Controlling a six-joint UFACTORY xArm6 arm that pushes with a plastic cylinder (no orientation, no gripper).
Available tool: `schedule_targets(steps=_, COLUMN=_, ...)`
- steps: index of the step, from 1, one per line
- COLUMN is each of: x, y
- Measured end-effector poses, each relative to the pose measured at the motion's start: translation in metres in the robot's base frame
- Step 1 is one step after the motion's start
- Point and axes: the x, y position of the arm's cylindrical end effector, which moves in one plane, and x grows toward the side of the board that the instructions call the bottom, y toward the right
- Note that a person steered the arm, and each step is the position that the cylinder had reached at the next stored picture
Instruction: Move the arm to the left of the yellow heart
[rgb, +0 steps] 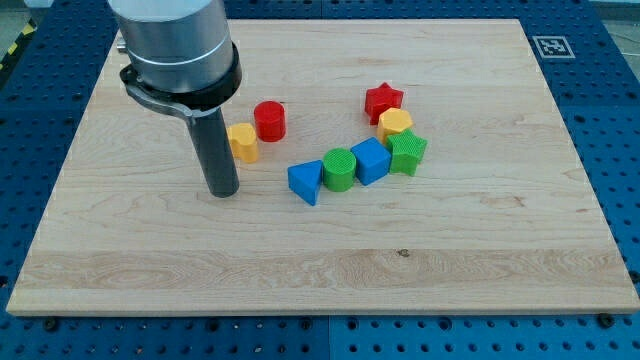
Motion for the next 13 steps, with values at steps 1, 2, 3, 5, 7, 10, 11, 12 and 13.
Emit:
schedule_targets(steps=1, x=0.0, y=-0.017)
schedule_targets(steps=2, x=-0.001, y=-0.036)
schedule_targets(steps=3, x=-0.008, y=-0.047)
schedule_targets(steps=5, x=-0.039, y=-0.082)
schedule_targets(steps=7, x=-0.064, y=-0.065)
schedule_targets(steps=10, x=-0.071, y=-0.058)
schedule_targets(steps=11, x=-0.073, y=-0.058)
schedule_targets(steps=12, x=-0.073, y=-0.045)
schedule_targets(steps=13, x=-0.074, y=-0.042)
